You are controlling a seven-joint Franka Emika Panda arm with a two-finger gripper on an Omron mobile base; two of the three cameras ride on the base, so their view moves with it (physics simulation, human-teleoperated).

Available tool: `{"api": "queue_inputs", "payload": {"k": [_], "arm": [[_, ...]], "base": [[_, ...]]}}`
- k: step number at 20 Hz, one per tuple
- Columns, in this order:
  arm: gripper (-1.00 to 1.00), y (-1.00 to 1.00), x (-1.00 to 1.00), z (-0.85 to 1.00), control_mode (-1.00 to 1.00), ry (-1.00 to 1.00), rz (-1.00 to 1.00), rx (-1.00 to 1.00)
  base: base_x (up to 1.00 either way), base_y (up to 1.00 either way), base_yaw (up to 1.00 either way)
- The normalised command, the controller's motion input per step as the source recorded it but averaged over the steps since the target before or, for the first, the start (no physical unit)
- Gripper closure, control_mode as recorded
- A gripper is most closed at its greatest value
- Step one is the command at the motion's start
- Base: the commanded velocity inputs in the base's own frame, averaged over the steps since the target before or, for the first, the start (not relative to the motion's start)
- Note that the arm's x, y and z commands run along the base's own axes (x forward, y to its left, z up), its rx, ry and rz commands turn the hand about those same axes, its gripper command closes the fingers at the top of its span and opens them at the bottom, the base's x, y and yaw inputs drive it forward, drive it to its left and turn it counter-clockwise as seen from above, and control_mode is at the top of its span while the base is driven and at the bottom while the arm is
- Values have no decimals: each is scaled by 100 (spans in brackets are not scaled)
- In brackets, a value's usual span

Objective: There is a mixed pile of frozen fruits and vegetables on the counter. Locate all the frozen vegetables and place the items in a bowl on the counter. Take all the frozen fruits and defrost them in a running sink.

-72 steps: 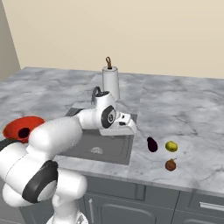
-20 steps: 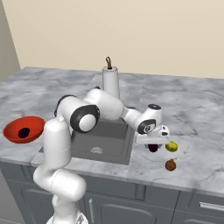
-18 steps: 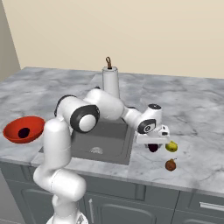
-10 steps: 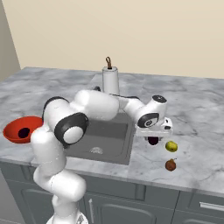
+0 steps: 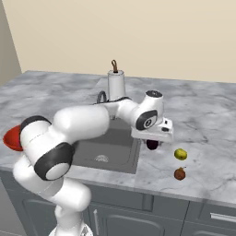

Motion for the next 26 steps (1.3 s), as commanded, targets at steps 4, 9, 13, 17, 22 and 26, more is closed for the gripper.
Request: {"api": "queue_inputs", "payload": {"k": [4,9,13,17,22,26], "arm": [[100,82,-9,7,-100,2,-46,-4],[100,71,-77,31,-100,1,-23,7],[100,95,-57,22,-100,9,0,2],[100,100,-14,12,-100,15,6,0],[100,99,0,5,-100,17,8,0],[100,76,1,17,-100,4,0,0]], "base": [[0,0,0],[0,0,0],[0,0,0],[0,0,0],[0,0,0],[0,0,0]]}}
